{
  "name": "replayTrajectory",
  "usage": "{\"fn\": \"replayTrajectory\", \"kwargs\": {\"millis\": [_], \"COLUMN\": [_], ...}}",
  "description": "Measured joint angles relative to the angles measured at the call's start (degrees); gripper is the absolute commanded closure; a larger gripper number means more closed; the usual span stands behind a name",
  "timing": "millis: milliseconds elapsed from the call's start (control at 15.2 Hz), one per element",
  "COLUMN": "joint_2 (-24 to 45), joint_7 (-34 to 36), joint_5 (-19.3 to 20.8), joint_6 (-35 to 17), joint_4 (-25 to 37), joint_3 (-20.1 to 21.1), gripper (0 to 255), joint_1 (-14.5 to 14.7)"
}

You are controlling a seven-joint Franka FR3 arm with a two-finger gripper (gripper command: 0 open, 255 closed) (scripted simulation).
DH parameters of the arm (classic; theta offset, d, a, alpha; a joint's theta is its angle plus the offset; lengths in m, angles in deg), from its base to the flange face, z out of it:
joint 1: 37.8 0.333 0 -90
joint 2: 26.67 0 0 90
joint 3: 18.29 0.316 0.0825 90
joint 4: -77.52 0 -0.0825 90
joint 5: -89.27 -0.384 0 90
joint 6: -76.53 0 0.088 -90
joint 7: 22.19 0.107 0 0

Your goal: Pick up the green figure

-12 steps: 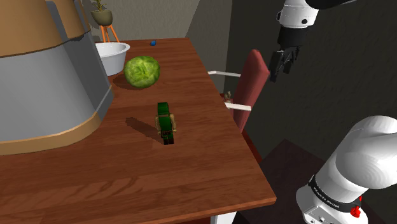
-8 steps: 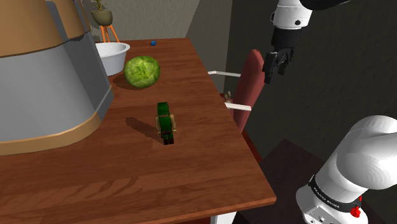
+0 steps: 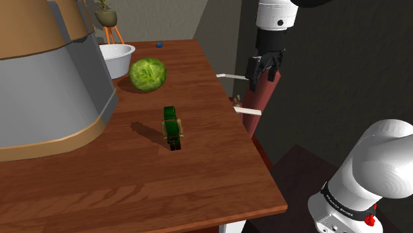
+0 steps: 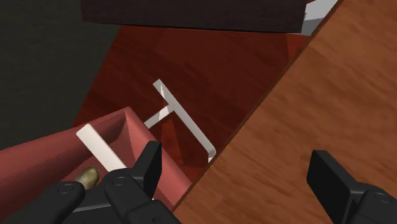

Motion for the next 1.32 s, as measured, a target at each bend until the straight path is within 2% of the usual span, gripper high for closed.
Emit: {"fn": "replayTrajectory", "kwargs": {"millis": [462, 792, 990, 1320], "joint_2": [8.75, 16.48, 21.69, 32.69], "joint_7": [9.49, 15.97, 20.51, 28.77], "joint_5": [-3.05, -2.83, -1.76, 2.76], "joint_6": [-2.22, -3.20, -2.95, -2.14], "joint_4": [7.29, 14.45, 19.95, 30.88], "joint_3": [8.65, 14.26, 17.89, 23.93], "gripper": [0, 0, 0, 0], "joint_1": [1.75, 2.15, 2.47, 3.50]}}
